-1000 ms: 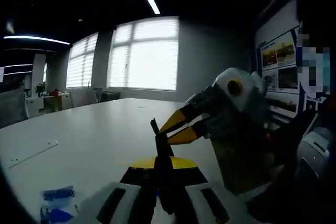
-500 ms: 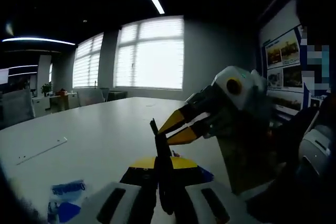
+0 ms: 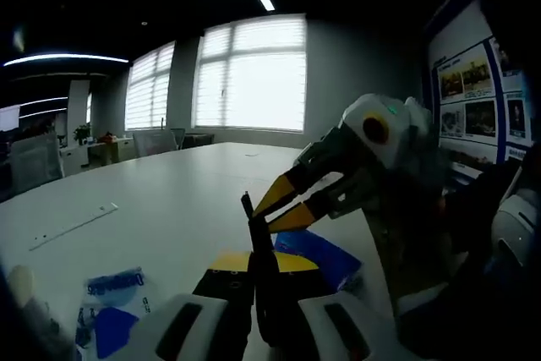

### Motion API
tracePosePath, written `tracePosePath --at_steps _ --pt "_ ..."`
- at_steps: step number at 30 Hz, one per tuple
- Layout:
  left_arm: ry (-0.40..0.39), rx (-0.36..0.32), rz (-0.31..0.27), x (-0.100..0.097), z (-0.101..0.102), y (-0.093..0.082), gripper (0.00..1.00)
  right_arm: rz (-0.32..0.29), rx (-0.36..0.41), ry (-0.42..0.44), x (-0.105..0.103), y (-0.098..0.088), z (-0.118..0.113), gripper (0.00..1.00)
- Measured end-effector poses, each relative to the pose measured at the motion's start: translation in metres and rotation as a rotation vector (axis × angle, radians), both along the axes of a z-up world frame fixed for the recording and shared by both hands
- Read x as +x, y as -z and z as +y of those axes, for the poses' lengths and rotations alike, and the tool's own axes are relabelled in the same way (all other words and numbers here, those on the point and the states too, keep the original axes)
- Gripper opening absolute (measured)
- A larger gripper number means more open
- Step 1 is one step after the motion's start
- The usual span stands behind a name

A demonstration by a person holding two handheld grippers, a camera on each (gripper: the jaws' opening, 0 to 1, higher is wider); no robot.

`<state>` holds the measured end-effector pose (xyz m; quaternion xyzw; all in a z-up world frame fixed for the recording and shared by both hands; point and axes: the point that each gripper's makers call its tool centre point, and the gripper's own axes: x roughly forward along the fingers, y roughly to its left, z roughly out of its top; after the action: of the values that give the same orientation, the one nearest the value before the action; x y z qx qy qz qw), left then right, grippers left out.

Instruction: Arrange the tabletop items into an orderly group along one side of the table until the central work area is clear of visible clutter.

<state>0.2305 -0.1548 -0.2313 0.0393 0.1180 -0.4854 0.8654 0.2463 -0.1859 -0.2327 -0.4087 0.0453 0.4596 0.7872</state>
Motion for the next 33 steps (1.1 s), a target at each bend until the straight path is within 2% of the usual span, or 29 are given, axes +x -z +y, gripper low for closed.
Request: tracePosePath --at_steps 3,12,22,33 --pt "-0.010 -0.003 0.004 0.002 0.002 0.001 0.05 0.006 -0.003 -0.001 0.002 0.000 0.001 0.03" --pt "-0.071 0.055 -0.041 0.013 0.007 0.006 0.06 0.003 -0.008 0.005 0.011 0.007 0.005 0.03" --pt "-0.084 0.123 -0.063 0.019 -0.004 0.024 0.09 0.040 -0.020 0.029 0.016 0.024 -0.007 0.03" --pt "-0.099 0.196 -0.091 0.029 -0.011 0.035 0.13 0.090 -0.009 0.053 0.024 0.038 -0.015 0.04"
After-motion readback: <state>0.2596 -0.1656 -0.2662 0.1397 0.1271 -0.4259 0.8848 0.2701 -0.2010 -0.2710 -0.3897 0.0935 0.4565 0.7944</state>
